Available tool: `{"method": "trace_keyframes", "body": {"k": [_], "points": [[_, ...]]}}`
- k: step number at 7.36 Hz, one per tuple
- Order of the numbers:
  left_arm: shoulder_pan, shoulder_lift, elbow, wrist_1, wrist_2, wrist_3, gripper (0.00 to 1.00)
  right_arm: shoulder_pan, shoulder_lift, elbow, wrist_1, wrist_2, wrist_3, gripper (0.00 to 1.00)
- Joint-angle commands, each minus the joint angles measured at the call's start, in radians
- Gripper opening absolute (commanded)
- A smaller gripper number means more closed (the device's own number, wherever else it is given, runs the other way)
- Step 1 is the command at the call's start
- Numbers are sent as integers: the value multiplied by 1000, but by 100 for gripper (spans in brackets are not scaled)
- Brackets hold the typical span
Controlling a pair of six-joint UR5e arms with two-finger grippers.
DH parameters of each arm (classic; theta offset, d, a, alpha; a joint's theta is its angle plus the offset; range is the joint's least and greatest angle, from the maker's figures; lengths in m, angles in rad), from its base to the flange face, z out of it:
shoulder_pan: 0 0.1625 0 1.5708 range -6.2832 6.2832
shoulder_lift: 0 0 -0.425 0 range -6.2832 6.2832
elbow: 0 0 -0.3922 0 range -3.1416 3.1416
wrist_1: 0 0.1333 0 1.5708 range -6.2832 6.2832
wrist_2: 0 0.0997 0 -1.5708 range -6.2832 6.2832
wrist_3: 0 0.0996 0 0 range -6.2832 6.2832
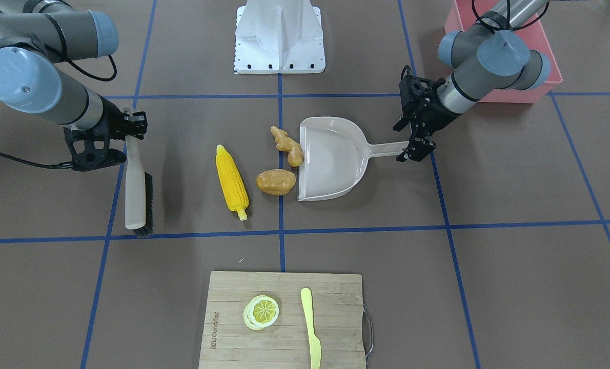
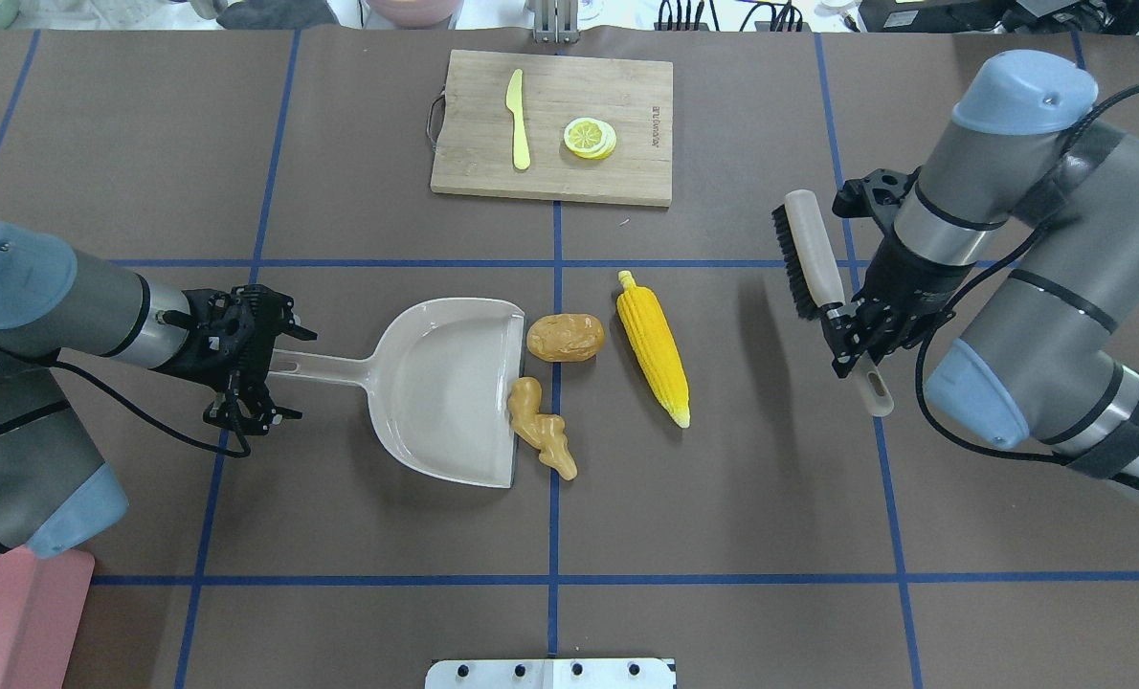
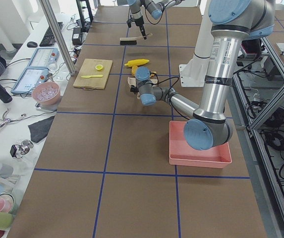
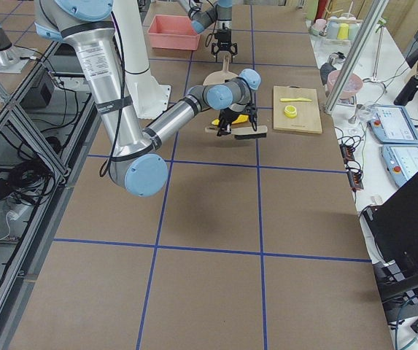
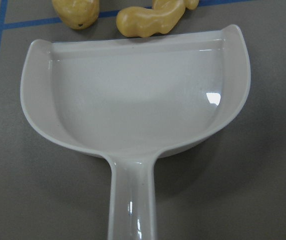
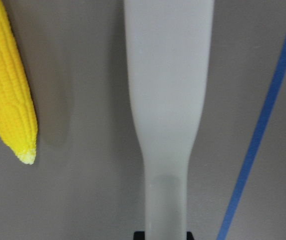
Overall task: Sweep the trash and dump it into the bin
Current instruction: 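Lift the brush with the right gripper and move it beside the corn cob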
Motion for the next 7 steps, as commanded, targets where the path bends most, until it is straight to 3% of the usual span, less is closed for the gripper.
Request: {"method": "trace_keyframes", "body": {"k": [1, 7], "points": [[-4, -2, 18, -8, 4, -3, 97, -88, 68, -18, -32, -27, 41, 0], [-2, -4, 38, -14, 5, -1, 96, -140, 166, -120, -28, -72, 88, 0]]}}
